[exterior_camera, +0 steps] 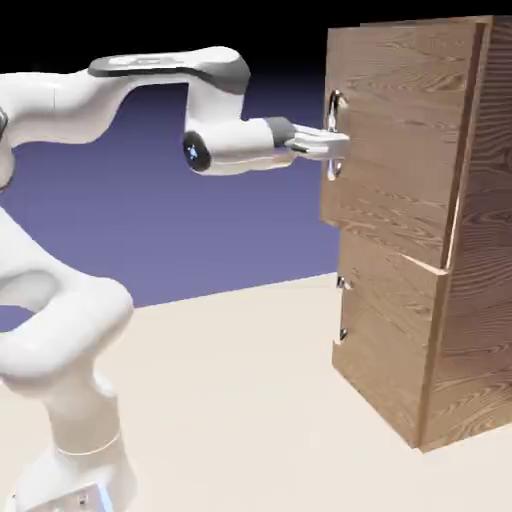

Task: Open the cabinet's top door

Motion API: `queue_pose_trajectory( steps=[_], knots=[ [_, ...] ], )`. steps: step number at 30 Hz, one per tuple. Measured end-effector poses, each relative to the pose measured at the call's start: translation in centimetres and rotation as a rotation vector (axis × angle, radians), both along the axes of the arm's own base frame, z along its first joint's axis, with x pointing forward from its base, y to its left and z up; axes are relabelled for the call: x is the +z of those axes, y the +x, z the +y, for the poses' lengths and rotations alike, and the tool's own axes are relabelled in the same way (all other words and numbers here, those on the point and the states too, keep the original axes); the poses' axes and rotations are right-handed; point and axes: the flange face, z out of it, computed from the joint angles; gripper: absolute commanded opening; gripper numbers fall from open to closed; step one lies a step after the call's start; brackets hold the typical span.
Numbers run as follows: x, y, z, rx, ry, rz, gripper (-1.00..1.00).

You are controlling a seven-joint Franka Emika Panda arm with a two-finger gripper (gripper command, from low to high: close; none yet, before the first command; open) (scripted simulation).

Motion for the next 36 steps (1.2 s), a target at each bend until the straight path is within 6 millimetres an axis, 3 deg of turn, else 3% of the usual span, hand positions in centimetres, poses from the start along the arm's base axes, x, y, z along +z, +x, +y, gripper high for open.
queue_pose_trajectory(
  steps=[10, 19, 28, 36],
  knots=[
    [0.0, -4.9, -6.1, 0.273, 0.001, 0.0, -1.0],
    [0.0, -7.9, -12.7, 0.526, 0.001, 0.0, -1.0],
    [0.0, -9.1, -20.0, 0.781, 0.001, 0.0, -1.0],
    [0.0, -8.6, -26.4, 1.006, 0.001, 0.0, -1.0]
  ],
)
